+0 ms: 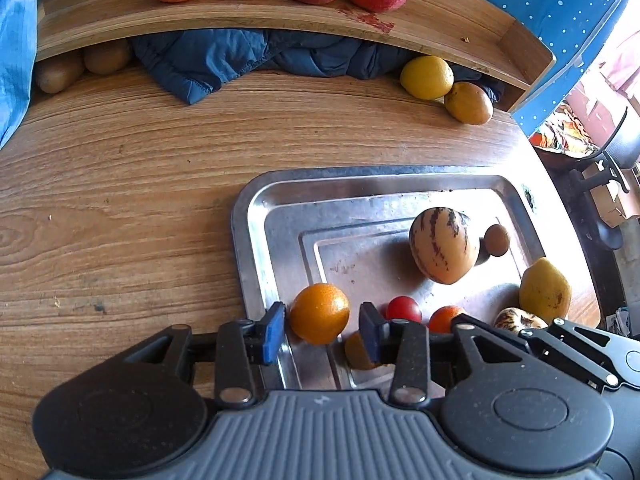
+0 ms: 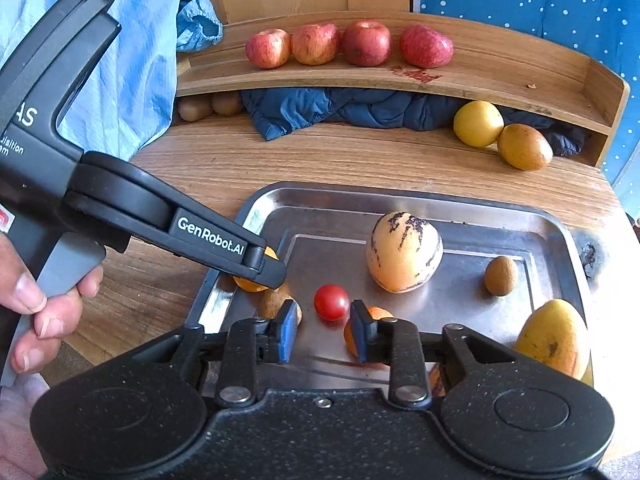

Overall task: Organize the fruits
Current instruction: 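Open the left tool onto the tray while the right tool opens too, then move both open tools back toward the yellow grapefruit and brown pear, then grasp the brown pear with the right tool while the left tool grasps the yellow grapefruit, then carry the pear and grapefruit over the metal tray with both tools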

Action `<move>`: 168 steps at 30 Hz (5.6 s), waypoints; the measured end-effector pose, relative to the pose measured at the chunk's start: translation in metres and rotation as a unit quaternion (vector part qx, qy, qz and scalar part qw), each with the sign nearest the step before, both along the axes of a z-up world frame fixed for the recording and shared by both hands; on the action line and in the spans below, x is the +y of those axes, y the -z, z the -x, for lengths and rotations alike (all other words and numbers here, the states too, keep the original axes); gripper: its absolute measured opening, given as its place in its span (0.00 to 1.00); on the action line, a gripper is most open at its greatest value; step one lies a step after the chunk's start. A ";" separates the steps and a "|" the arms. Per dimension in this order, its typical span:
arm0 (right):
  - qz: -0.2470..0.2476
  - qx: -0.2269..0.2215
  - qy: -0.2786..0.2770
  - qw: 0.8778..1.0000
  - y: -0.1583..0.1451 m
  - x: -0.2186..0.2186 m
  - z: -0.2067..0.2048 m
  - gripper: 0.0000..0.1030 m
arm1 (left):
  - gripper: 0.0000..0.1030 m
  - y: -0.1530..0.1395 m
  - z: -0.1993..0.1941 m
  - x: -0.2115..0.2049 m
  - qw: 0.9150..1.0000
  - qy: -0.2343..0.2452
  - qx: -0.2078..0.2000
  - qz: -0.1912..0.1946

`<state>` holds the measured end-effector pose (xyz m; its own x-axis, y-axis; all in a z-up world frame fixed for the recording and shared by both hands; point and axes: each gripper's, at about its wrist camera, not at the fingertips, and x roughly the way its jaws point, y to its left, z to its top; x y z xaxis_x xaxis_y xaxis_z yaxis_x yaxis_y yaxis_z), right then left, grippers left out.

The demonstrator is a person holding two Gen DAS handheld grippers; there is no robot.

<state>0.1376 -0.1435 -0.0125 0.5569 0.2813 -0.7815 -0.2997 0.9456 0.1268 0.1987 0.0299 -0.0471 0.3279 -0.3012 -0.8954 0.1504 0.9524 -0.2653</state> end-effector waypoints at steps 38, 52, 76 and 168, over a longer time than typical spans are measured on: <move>0.011 0.027 0.142 0.989 -0.007 -0.068 0.073 0.99 | 0.99 -0.025 0.054 -0.035 0.994 0.066 0.005 -0.089; 0.027 0.005 0.183 0.983 -0.015 -0.111 0.033 0.99 | 0.99 -0.029 -0.007 -0.058 0.996 0.052 -0.009 -0.068; 0.035 -0.010 0.188 0.981 0.006 -0.145 -0.077 0.99 | 0.99 -0.006 -0.157 -0.131 0.998 0.042 -0.030 -0.024; 0.082 -0.070 -0.011 0.994 0.009 -0.098 -0.136 0.63 | 0.65 -0.013 -0.095 -0.077 0.995 -0.062 -0.031 0.074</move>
